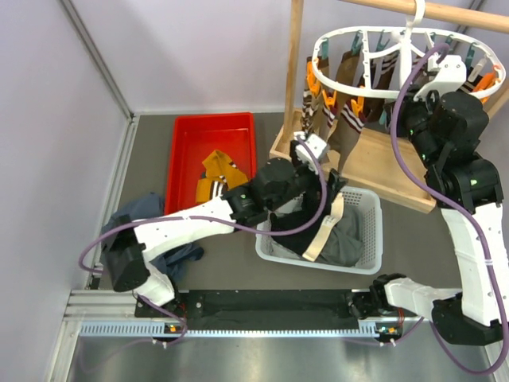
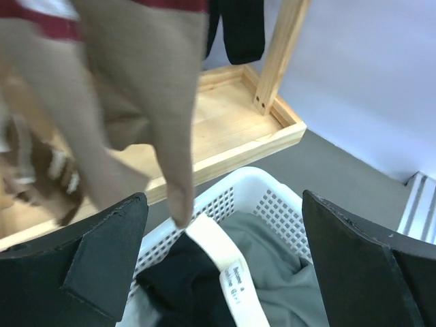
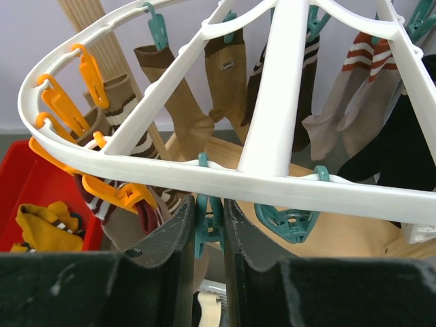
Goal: Remove the socks clipped to the hanger
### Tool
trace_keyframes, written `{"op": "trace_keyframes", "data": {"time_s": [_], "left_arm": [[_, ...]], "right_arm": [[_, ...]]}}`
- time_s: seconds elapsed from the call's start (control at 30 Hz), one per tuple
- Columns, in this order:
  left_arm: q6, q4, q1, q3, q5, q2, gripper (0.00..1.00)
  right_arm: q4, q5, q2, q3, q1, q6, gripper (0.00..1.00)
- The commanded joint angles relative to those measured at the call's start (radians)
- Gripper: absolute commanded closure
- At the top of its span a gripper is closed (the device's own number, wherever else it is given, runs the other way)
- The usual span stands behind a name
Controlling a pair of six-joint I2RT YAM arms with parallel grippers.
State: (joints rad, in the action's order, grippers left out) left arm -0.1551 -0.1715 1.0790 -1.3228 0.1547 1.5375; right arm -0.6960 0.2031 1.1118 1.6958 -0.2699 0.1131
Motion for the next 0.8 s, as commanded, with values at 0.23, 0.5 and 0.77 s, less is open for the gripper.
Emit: {"op": "trace_keyframes", "data": {"time_s": [0.23, 0.5, 0.77], "left_arm": [[0.078, -0.157, 0.035, -0.214, 0.137, 0.282, 0.03], [0.124, -0.194, 0.035, -0.3, 0.29, 0.392, 0.29], [0.124, -0.197, 0.047, -0.267, 0.31, 0.366, 1.0]], "right_arm": [[0.013, -0.025, -0.044, 0.013, 0.014, 0.016, 0.82], [0.015, -0.056, -0.055, -0.004, 0.012, 0.03, 0.82], [0.009, -0.042, -0.058, -0.001, 0.014, 0.023, 0.78]]}}
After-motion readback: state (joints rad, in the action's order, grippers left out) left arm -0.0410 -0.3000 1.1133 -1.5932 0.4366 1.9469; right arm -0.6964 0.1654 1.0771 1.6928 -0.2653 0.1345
